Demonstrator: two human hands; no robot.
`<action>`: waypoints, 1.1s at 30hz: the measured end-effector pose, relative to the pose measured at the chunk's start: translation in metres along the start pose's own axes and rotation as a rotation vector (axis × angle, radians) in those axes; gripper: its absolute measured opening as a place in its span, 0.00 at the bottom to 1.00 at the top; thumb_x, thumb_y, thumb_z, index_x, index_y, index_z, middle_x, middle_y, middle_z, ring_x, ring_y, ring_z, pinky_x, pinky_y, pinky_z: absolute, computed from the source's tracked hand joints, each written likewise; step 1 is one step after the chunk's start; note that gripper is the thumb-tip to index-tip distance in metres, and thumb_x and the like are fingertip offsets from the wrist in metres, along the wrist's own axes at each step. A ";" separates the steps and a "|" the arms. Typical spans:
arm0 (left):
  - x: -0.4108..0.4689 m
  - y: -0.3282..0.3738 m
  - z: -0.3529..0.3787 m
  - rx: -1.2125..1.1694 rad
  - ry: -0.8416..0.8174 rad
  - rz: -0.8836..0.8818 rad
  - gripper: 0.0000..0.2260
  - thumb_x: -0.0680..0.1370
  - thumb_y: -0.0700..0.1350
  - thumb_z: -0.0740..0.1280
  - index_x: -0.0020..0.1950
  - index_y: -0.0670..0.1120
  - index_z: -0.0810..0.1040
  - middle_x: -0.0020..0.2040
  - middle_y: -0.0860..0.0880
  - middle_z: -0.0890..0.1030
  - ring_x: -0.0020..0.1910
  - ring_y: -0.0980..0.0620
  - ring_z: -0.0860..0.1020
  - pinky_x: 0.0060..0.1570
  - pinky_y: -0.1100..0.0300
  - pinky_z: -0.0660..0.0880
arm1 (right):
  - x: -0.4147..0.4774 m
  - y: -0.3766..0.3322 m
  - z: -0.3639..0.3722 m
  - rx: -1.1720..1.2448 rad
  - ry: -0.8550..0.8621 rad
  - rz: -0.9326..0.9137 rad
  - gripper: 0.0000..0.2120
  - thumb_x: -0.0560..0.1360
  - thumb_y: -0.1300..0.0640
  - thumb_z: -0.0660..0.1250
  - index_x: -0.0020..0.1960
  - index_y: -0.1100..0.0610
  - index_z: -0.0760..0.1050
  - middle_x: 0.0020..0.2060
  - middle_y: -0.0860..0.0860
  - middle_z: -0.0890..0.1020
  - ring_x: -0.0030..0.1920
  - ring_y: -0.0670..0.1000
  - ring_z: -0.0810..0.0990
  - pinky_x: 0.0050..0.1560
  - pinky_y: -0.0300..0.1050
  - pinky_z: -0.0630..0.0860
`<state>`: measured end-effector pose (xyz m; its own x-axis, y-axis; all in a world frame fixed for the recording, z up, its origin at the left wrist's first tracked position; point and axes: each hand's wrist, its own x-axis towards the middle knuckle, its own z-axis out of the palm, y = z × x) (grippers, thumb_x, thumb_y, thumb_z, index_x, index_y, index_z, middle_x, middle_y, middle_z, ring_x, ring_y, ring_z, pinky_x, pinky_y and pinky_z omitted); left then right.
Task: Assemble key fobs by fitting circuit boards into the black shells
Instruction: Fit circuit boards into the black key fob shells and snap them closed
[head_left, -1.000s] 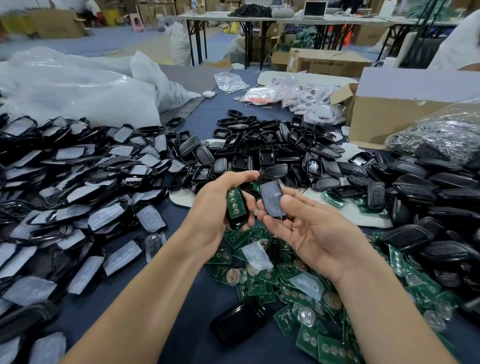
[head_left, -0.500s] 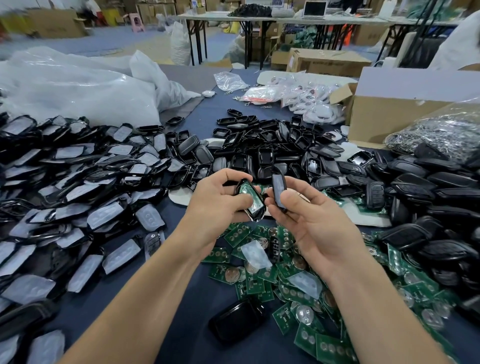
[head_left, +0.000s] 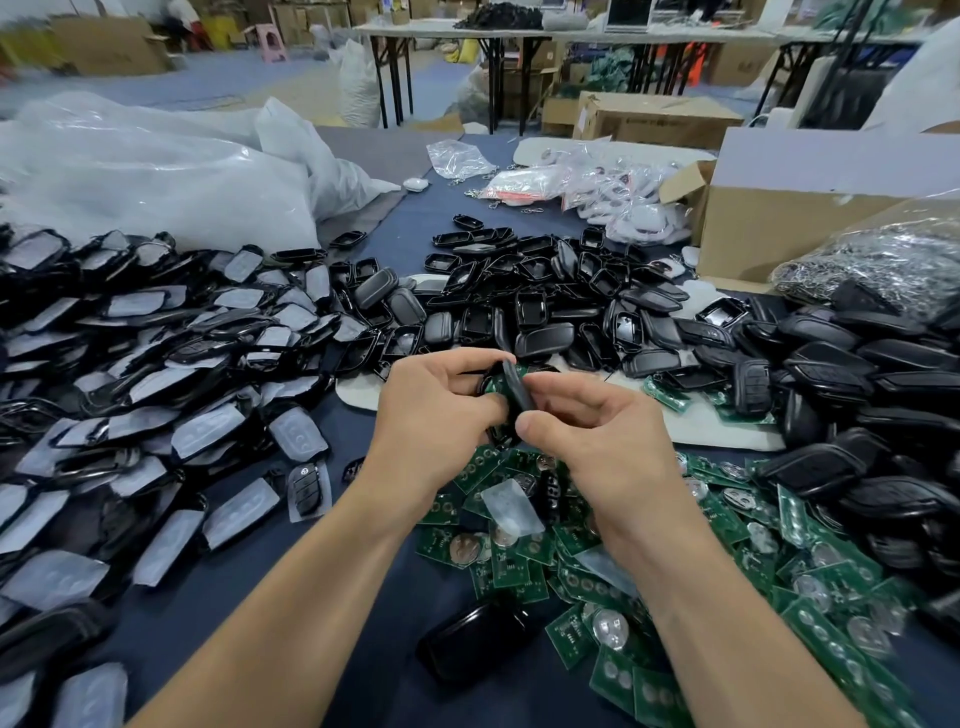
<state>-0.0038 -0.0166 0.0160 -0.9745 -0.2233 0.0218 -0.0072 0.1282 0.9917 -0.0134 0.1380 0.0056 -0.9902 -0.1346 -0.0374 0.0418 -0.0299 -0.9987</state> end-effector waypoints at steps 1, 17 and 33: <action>0.000 0.000 0.000 0.000 0.001 -0.002 0.17 0.73 0.32 0.74 0.52 0.54 0.87 0.41 0.52 0.88 0.41 0.52 0.87 0.37 0.62 0.81 | 0.000 0.001 0.001 -0.032 0.013 -0.008 0.18 0.67 0.65 0.80 0.54 0.50 0.87 0.47 0.48 0.89 0.52 0.49 0.87 0.59 0.54 0.82; 0.003 0.000 -0.012 -0.217 -0.277 -0.057 0.19 0.77 0.26 0.68 0.63 0.43 0.81 0.49 0.44 0.88 0.46 0.49 0.86 0.45 0.56 0.84 | -0.006 -0.006 0.004 -0.336 0.220 -0.206 0.18 0.63 0.61 0.84 0.46 0.42 0.86 0.37 0.37 0.86 0.42 0.34 0.84 0.45 0.28 0.79; 0.005 0.008 -0.022 -0.192 -0.235 -0.281 0.20 0.76 0.32 0.60 0.58 0.47 0.86 0.47 0.45 0.88 0.41 0.53 0.83 0.39 0.58 0.78 | 0.002 -0.017 -0.016 0.569 -0.151 0.256 0.25 0.65 0.62 0.74 0.63 0.56 0.81 0.49 0.53 0.88 0.43 0.46 0.85 0.47 0.42 0.76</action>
<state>-0.0036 -0.0383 0.0268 -0.9653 0.0057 -0.2609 -0.2603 -0.0939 0.9610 -0.0180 0.1546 0.0221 -0.9115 -0.3436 -0.2259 0.3799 -0.4936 -0.7823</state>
